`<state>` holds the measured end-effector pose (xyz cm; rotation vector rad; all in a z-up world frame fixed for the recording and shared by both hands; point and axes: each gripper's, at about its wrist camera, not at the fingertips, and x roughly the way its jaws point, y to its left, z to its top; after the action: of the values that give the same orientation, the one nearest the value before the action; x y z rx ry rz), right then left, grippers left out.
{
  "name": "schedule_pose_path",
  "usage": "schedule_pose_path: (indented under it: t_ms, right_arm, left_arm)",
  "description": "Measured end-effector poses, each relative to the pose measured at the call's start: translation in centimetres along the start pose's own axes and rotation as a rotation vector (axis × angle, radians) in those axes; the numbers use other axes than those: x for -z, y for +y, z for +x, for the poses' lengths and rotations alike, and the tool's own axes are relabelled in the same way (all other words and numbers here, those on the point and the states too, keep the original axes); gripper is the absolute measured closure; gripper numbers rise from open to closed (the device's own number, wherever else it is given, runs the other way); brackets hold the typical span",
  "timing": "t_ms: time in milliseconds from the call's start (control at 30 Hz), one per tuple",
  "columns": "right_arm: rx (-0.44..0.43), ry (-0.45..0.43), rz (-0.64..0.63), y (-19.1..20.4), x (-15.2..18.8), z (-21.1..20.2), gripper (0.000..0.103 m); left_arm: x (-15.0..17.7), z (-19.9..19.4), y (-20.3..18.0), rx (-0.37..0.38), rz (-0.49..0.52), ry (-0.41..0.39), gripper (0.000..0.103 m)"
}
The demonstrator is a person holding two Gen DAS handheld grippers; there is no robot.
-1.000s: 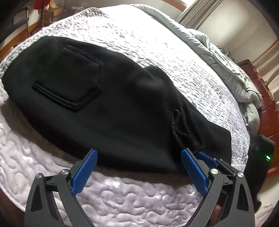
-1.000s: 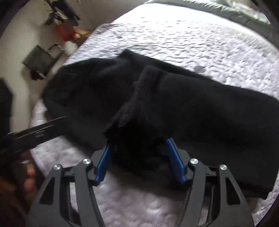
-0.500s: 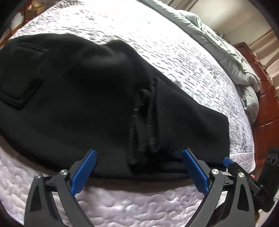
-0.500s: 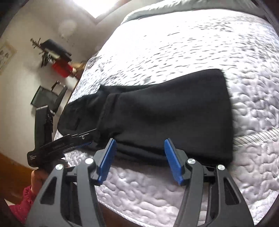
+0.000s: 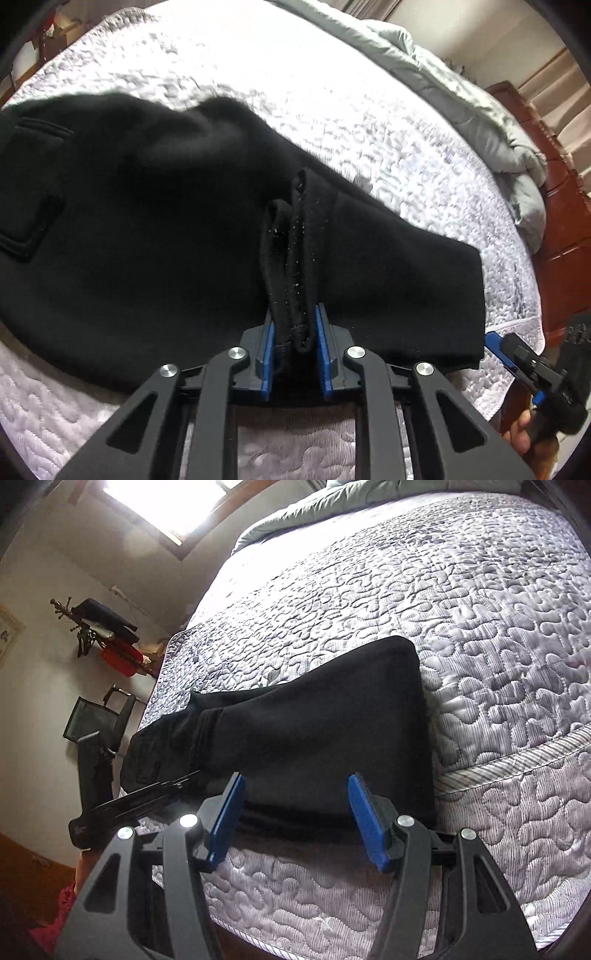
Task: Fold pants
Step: 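Pinch the folded fabric near the pocket with the left tool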
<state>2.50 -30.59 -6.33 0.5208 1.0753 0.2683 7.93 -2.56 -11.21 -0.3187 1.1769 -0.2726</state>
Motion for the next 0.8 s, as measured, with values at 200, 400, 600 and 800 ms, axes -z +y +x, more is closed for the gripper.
schedule_pose_path:
  t_ms: [200,400,600,800]
  right_arm:
    - [-0.001,0.053,0.013,-0.7,0.2,1.9,0.044]
    - [0.026,0.093,0.067,-3.1,0.6,4.7,0.057]
    - [0.035,0.069,-0.014,-0.9,-1.4,1.7,0.046]
    - [0.089,0.067,-0.095,1.4,-6.1,2.7,0.046]
  left_arm:
    - [0.4,0.3,4.1,-0.027,-0.053,-0.009,0.083]
    - [0.4,0.3,3.6,-0.047,-0.006,-0.005,0.077]
    - [-0.5,-3.5,3.5,-0.048,0.002,-0.065,0.065]
    - [-2.9,-2.9,-0.5,0.024,0.088,-0.071,0.051]
